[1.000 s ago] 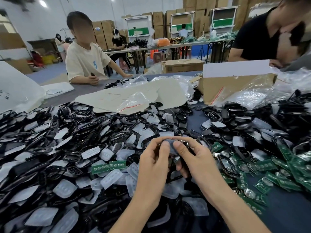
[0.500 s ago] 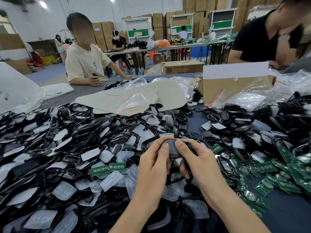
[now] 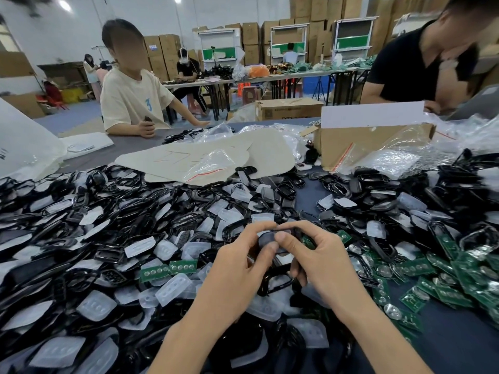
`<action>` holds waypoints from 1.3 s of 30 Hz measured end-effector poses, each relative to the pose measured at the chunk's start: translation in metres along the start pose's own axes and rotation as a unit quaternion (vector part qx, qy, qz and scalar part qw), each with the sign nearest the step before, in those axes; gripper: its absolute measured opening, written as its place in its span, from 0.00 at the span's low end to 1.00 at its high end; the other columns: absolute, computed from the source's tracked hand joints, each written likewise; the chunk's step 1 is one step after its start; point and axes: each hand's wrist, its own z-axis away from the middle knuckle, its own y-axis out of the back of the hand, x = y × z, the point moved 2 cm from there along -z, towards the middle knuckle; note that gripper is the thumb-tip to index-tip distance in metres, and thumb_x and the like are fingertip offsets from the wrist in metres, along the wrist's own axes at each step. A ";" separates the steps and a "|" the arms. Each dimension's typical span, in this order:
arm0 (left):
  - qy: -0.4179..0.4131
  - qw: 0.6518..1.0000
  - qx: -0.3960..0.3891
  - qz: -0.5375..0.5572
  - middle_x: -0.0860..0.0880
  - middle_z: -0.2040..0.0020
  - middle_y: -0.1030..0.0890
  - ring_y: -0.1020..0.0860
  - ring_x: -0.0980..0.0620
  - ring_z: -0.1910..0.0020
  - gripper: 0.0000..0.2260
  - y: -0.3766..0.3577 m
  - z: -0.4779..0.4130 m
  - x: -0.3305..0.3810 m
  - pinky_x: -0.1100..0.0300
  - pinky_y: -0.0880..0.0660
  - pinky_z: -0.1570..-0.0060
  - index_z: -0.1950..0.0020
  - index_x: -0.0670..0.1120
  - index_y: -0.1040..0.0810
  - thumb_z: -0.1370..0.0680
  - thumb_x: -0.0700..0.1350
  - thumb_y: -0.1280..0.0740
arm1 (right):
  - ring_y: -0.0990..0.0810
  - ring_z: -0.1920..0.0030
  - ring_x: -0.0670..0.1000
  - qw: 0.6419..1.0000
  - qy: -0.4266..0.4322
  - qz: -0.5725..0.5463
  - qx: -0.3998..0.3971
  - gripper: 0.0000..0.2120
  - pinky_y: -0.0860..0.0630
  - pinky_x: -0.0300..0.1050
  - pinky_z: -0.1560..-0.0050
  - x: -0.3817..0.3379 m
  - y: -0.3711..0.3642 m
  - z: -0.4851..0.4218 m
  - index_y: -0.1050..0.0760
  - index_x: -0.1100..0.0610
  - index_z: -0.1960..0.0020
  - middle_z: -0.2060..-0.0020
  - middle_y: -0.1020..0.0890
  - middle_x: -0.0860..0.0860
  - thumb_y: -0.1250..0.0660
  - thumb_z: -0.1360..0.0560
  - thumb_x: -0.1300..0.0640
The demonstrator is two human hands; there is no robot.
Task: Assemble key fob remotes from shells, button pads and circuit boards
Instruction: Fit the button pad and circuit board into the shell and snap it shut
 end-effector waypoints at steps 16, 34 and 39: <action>-0.025 0.996 0.000 -0.084 0.54 0.63 0.20 0.23 0.53 0.67 0.07 0.004 0.001 0.002 0.54 0.26 0.65 0.44 0.63 0.31 0.21 0.57 0.37 | 0.26 0.78 0.44 0.998 0.007 0.059 -0.010 0.05 0.33 0.35 0.78 0.004 0.002 -0.002 0.18 0.38 0.50 0.75 0.20 0.45 0.27 0.24 0.48; 0.029 0.983 0.172 0.057 0.58 0.60 0.16 0.23 0.55 0.69 0.07 0.010 0.000 0.007 0.62 0.30 0.70 0.47 0.66 0.30 0.20 0.54 0.34 | 0.18 0.65 0.49 0.994 -0.051 -0.088 -0.040 0.10 0.25 0.38 0.69 0.007 0.001 -0.005 0.20 0.53 0.47 0.61 0.16 0.50 0.25 0.26 0.61; 0.001 0.986 0.166 -0.015 0.60 0.59 0.19 0.24 0.55 0.67 0.07 0.005 0.003 0.004 0.61 0.29 0.68 0.45 0.63 0.30 0.21 0.59 0.37 | 0.27 0.72 0.43 0.990 -0.040 -0.116 -0.066 0.06 0.31 0.33 0.73 0.008 -0.003 -0.004 0.15 0.48 0.50 0.72 0.23 0.46 0.24 0.27 0.54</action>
